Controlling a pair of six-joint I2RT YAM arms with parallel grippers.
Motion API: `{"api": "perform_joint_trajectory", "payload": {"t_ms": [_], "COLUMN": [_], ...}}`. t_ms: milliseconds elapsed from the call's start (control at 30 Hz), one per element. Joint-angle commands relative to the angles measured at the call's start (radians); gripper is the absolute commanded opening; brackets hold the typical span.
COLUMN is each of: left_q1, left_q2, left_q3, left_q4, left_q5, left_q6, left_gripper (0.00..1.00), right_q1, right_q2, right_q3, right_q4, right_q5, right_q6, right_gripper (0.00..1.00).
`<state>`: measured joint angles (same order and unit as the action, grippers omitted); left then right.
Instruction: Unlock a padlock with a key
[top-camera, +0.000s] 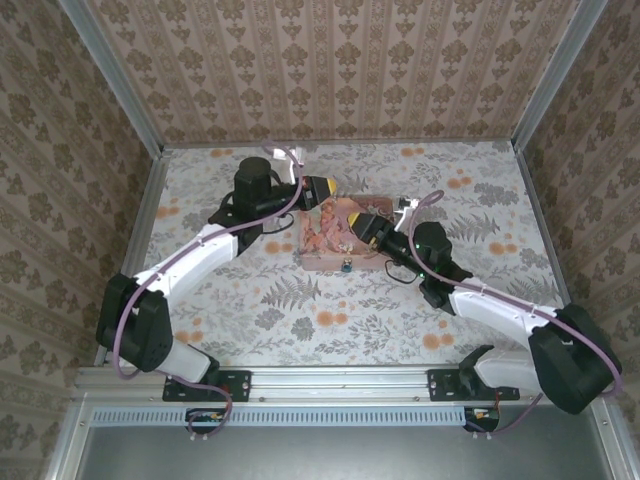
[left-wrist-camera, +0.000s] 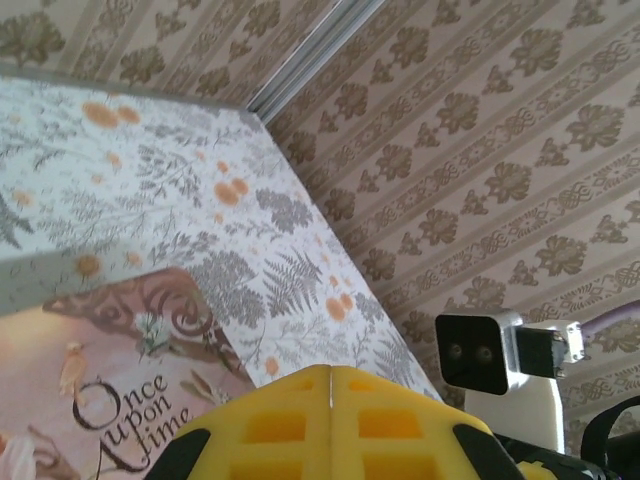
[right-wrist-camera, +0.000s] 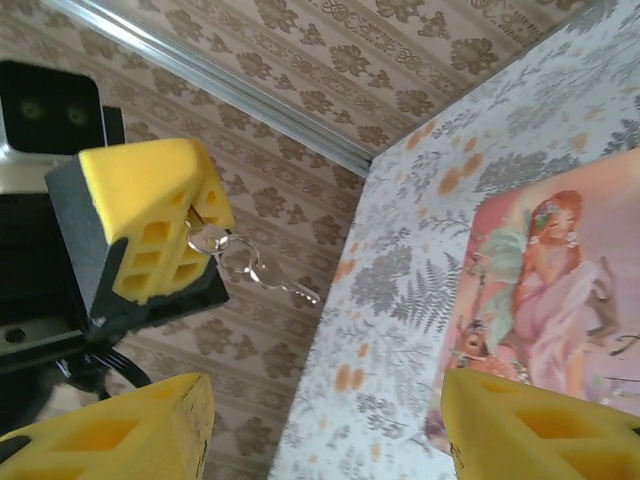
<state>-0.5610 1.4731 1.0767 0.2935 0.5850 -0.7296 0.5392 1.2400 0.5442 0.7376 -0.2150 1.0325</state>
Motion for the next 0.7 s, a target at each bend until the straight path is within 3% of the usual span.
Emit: {"api": "perform_joint_trajectory", "payload": {"t_ms": [0,267,667], "left_q1": [-0.002,-0.014,-0.028], "left_q2": [-0.018,-0.020,-0.012], "left_q3": [-0.049,-0.130,-0.146], "left_q4": [0.189,0.373,0.411], "left_q5": [-0.022,-0.066,-0.086], "left_q6": [-0.035,-0.110,-0.135], "left_gripper": [0.00,0.00,0.00], "right_q1": [-0.010,-0.019,-0.030], "right_q2": [0.032,0.107,0.292], "right_q3": [0.031,0.069,0.127], "right_q4": [0.204,0.342,0.524], "right_q5": [-0.011,0.006,-0.005], "right_q6": [0.145,0.222,0.365], "right_gripper": [0.63,0.59,0.62]}}
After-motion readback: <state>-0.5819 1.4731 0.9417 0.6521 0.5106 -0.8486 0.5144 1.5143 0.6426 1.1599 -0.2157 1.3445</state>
